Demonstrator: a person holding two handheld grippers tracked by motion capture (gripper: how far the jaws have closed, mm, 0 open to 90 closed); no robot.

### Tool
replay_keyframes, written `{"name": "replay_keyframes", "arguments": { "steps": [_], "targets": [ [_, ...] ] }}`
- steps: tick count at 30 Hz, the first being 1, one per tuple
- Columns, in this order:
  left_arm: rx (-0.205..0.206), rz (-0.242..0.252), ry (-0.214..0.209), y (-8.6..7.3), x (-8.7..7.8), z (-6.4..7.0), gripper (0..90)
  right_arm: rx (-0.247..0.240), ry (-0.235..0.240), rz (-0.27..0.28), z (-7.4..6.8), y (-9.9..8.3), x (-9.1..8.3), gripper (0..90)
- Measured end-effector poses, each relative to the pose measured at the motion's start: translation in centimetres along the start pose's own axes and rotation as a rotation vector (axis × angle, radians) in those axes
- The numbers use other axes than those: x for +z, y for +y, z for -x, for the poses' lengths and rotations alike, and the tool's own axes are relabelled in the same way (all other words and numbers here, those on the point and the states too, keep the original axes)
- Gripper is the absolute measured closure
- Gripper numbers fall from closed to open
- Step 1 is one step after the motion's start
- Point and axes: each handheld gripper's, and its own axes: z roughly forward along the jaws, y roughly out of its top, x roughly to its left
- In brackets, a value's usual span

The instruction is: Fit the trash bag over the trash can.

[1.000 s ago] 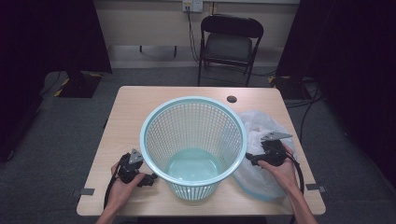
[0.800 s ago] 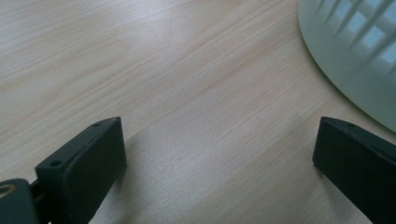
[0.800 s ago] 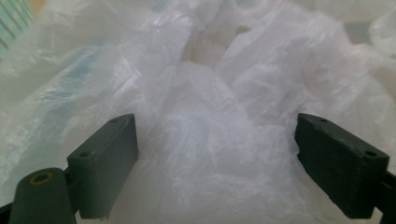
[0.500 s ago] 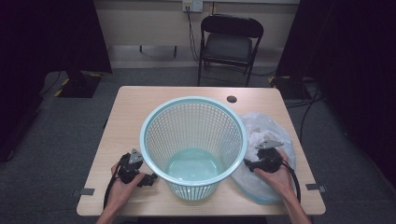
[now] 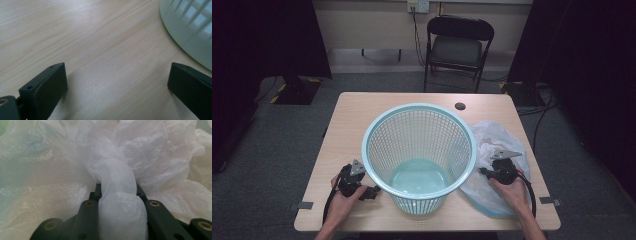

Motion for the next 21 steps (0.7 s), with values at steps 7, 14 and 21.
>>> {"name": "replay_keyframes", "arguments": {
  "steps": [7,14,21],
  "targets": [
    [0.001,-0.001,0.0,0.0,0.0,0.0,2.0,0.002,0.053,0.086,-0.4,0.1,-1.9,78.7],
    [0.001,-0.001,0.0,0.0,0.0,0.0,2.0,-0.007,0.096,0.21,-0.5,0.3,-4.3,78.8],
    [0.0,0.0,0.0,0.0,0.0,0.0,2.0,-0.014,0.135,0.301,-0.6,0.8,-6.4,78.8]
  ]
}}
